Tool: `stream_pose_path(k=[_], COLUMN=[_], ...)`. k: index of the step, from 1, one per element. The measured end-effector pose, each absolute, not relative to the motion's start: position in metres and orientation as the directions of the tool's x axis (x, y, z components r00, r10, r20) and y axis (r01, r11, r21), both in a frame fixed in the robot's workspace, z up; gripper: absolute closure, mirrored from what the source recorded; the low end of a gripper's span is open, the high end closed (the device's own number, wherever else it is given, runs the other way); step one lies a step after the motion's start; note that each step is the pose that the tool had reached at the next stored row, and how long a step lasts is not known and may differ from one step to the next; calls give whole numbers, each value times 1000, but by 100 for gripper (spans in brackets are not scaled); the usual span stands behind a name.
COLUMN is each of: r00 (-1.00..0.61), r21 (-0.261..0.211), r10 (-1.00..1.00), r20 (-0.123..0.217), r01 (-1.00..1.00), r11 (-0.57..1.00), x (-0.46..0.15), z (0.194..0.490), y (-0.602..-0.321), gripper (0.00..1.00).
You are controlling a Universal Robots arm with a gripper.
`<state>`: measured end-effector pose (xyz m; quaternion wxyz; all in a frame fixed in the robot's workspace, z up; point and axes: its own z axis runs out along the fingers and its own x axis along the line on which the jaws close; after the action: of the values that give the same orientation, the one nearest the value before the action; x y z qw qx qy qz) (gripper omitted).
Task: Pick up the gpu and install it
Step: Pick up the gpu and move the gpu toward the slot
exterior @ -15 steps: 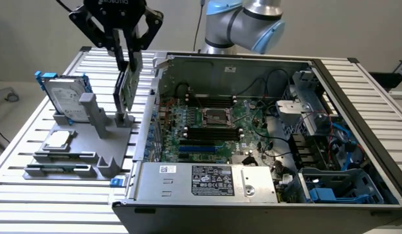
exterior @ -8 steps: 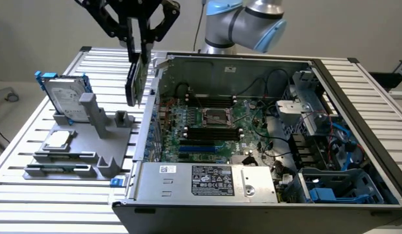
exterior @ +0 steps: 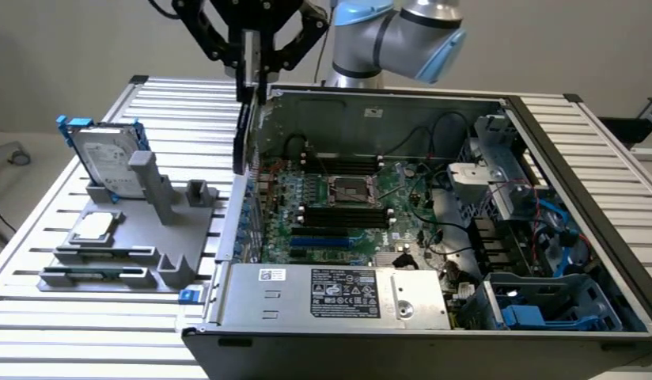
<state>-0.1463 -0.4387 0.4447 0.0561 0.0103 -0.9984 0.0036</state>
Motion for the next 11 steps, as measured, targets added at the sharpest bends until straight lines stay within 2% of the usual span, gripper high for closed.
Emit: stream_pose_path(k=[11], r00=[-993], r21=[-13], r10=[-15], r20=[113], r01=[-16], r11=[1000], x=[-108], z=[435], y=[-439], gripper=[74])
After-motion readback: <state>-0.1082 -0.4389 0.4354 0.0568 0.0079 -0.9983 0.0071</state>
